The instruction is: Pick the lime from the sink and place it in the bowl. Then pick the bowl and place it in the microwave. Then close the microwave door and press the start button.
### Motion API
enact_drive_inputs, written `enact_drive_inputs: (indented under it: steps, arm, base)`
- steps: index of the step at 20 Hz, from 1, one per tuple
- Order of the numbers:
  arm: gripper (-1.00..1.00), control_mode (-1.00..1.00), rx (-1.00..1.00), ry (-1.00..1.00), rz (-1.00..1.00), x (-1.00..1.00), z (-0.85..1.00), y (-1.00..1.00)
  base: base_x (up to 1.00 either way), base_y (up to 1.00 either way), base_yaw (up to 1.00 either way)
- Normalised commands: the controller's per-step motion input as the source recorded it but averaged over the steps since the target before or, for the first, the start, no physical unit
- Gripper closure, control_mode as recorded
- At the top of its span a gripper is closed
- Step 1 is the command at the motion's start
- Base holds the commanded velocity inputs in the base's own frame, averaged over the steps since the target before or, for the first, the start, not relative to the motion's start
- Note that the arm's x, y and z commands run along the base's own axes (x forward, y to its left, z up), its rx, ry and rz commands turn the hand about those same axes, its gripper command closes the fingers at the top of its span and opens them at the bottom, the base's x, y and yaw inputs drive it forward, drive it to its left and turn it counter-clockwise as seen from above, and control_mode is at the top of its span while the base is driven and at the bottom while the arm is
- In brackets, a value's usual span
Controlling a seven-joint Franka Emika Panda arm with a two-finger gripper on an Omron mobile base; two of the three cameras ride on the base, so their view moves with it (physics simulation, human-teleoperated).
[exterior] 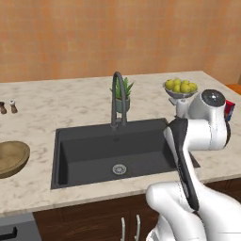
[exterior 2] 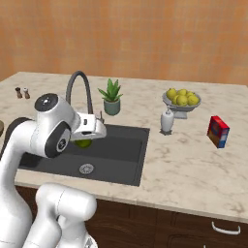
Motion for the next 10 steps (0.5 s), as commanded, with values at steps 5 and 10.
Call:
enact_drive_inputs:
  steps: [5, 10]
  arm:
    - [1.0, -1.0, 0.13, -0.08, -0.04, -0.52, 0.37, 0.0]
    - [1.0, -1.0, 0.1, -0.07, 0.0, -0.23, 0.33, 0.06]
  base:
    - [0.0, 0.0, 0.0]
    - [0.0, 0.0, 0.0]
